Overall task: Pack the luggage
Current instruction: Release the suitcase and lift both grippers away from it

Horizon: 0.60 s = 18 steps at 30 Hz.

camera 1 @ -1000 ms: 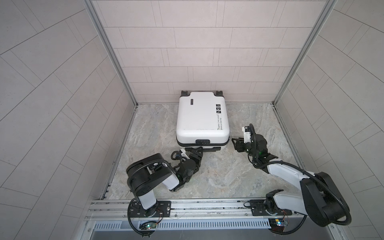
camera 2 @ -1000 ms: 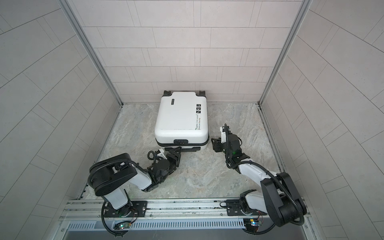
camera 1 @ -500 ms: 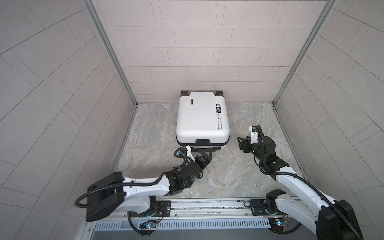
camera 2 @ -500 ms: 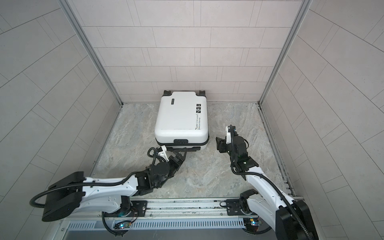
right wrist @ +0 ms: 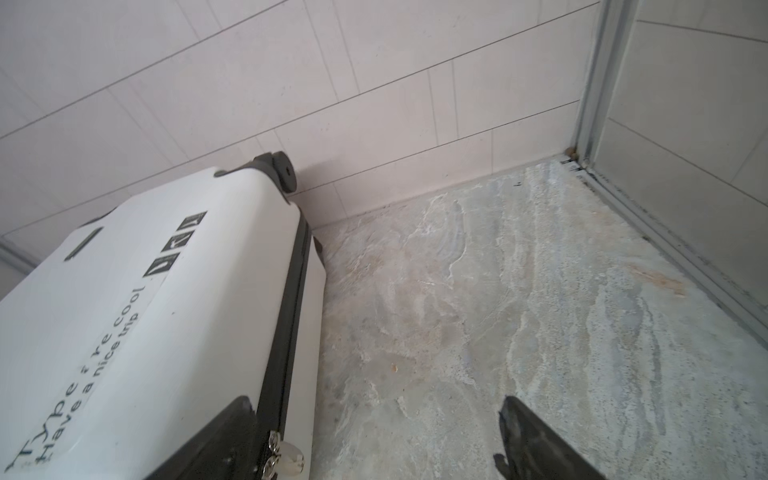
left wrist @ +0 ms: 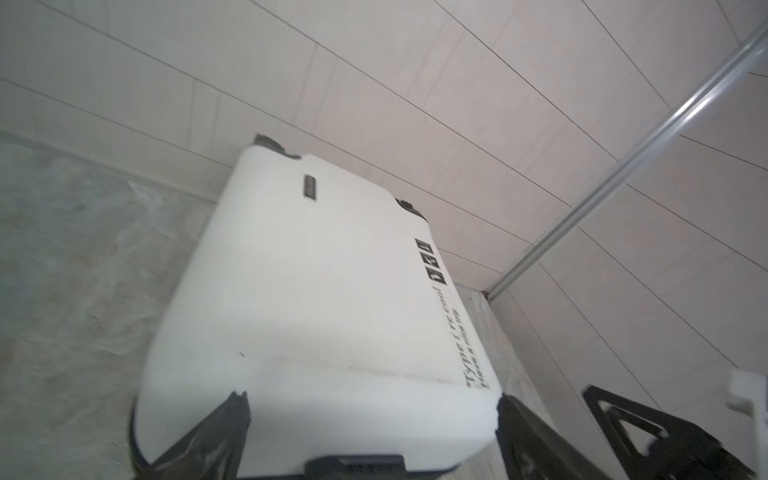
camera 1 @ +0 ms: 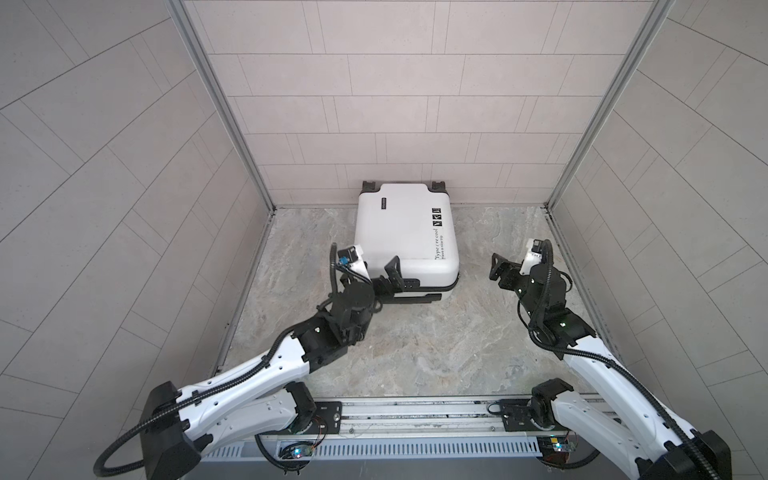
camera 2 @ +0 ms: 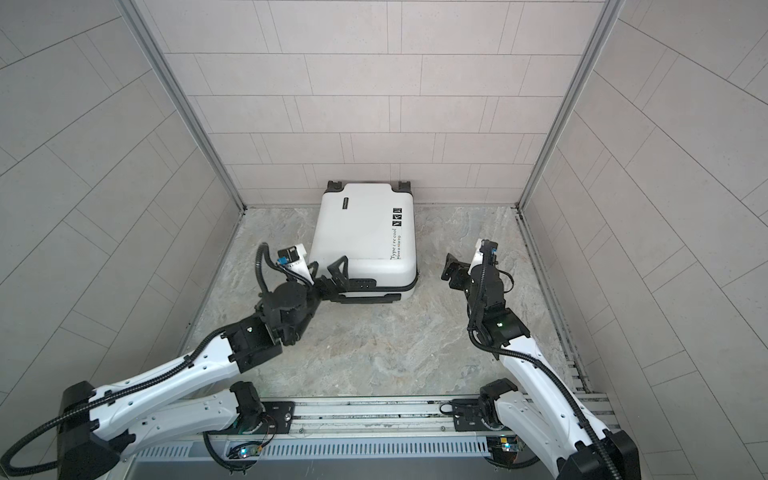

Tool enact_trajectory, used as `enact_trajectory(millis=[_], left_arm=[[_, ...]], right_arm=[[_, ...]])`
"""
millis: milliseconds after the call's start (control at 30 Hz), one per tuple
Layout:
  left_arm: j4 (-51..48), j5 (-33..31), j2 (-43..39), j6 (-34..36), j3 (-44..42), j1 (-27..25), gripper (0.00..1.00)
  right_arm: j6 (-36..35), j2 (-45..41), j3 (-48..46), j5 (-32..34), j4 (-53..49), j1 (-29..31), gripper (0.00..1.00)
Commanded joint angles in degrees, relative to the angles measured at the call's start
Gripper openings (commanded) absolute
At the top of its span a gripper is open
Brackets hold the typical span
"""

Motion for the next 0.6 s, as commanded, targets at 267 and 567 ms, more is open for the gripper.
enact_trajectory(millis=[267,567], left_arm=[[0.29,5.02,1.83,12.83,-0.54,30.78,0.99],[14.07,0.69,9.3,15.66,-16.39,42.16,0.99]], right_arm=[[-17.4,15.87,15.69,12.58,-2.84,-0.41,0.97],[-19.63,22.13,5.19,20.66,5.89,-8.74,0.97]])
